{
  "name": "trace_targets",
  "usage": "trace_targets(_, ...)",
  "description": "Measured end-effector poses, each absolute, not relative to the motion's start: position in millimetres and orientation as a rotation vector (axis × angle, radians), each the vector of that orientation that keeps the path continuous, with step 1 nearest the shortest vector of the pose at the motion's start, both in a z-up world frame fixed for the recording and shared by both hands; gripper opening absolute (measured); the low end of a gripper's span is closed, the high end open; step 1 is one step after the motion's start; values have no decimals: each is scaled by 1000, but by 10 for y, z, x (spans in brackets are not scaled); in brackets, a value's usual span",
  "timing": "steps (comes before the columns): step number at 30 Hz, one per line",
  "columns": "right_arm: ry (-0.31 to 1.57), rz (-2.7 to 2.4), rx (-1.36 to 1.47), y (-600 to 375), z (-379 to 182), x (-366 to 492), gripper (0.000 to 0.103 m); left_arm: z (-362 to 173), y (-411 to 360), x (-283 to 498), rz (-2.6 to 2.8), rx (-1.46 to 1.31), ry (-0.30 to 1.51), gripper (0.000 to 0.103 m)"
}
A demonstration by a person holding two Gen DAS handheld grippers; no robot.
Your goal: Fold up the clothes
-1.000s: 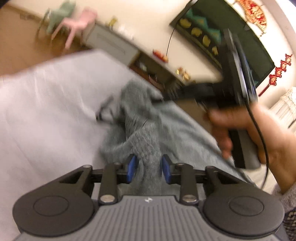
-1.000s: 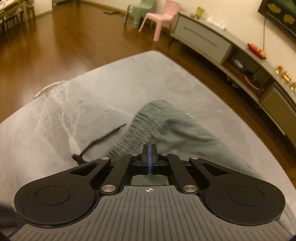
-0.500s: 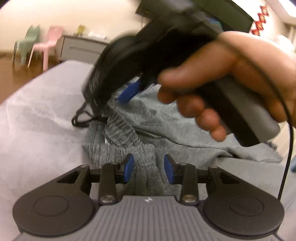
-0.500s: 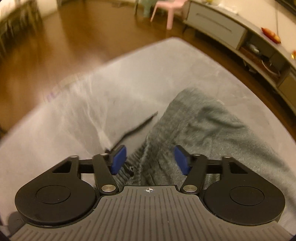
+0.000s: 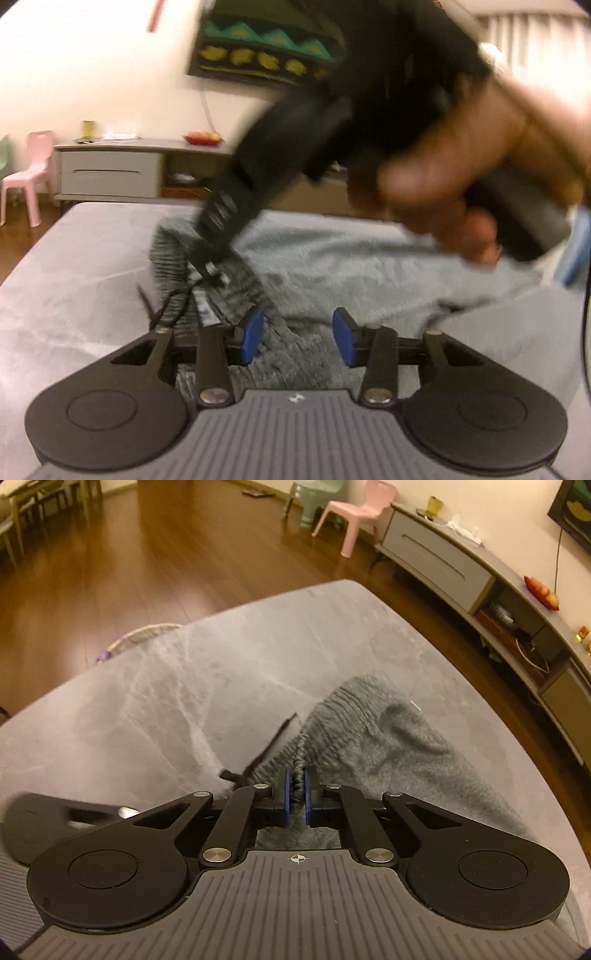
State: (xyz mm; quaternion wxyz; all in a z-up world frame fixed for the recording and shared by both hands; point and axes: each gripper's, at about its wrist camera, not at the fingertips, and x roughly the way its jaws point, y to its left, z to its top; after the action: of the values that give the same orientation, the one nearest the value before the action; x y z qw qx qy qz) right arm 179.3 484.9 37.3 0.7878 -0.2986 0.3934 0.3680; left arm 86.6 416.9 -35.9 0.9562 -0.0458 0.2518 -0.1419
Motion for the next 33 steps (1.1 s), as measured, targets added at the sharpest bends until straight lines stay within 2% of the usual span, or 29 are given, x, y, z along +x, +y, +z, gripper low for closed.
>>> trace_targets(3, 830, 784, -679, 4879, 429, 1776, 4, -409, 4143, 899, -312, -27, 594, 42)
trace_targets(7, 801, 757, -661, 4906, 453, 1817, 4, -419, 4186, 826, -328, 39, 650, 21)
trace_targets(14, 711, 720, -500, 4965, 477, 1779, 4, -493, 5122, 626, -128, -337, 808, 21)
trace_targets(16, 798, 728, -467, 5008, 272, 1867, 18, -508, 5250, 591, -100, -397, 825, 21)
trace_targets(17, 872, 754, -435, 5006, 154, 1948, 38, -500, 5244, 579, -99, -395, 821, 21)
trace_targets(18, 905, 761, -387, 4954, 112, 2020, 45, -435, 5187, 553, -81, -348, 809, 21)
trace_targets(23, 708, 681, -53, 4021, 561, 1976, 55, -25, 5043, 434, -33, -286, 664, 23)
trace_targets(27, 656, 546, -112, 3140, 596, 1731, 55, 131, 4769, 531, -124, -294, 601, 25)
trace_targets(33, 896, 198, -64, 1839, -174, 2193, 54, -328, 4183, 1053, -86, -123, 835, 28)
